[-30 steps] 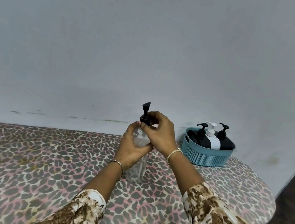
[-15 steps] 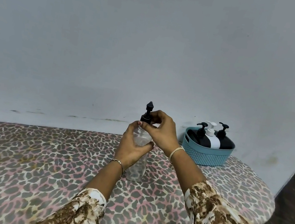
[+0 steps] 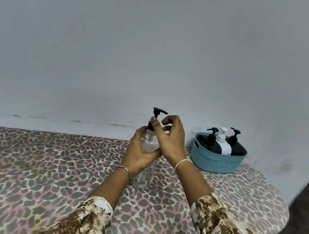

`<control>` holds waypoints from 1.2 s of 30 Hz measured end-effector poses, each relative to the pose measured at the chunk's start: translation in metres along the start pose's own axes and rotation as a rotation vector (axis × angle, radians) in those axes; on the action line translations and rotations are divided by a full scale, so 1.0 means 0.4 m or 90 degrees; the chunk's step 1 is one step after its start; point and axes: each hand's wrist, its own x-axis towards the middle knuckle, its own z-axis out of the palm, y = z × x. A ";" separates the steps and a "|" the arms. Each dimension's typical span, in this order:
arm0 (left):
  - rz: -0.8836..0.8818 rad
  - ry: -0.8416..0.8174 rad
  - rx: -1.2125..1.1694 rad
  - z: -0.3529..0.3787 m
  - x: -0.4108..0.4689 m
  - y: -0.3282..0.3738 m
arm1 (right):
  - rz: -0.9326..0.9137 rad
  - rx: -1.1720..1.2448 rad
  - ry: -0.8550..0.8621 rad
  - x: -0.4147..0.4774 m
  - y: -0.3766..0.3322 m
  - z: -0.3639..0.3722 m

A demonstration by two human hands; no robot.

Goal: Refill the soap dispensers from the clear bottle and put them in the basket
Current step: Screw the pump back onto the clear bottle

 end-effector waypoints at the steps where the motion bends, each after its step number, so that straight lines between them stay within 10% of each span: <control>1: 0.006 0.005 0.003 -0.001 -0.001 0.000 | 0.003 0.023 -0.005 -0.002 0.001 0.001; 36: -0.027 -0.007 -0.014 0.001 0.001 0.011 | -0.026 -0.057 0.047 -0.020 0.018 0.042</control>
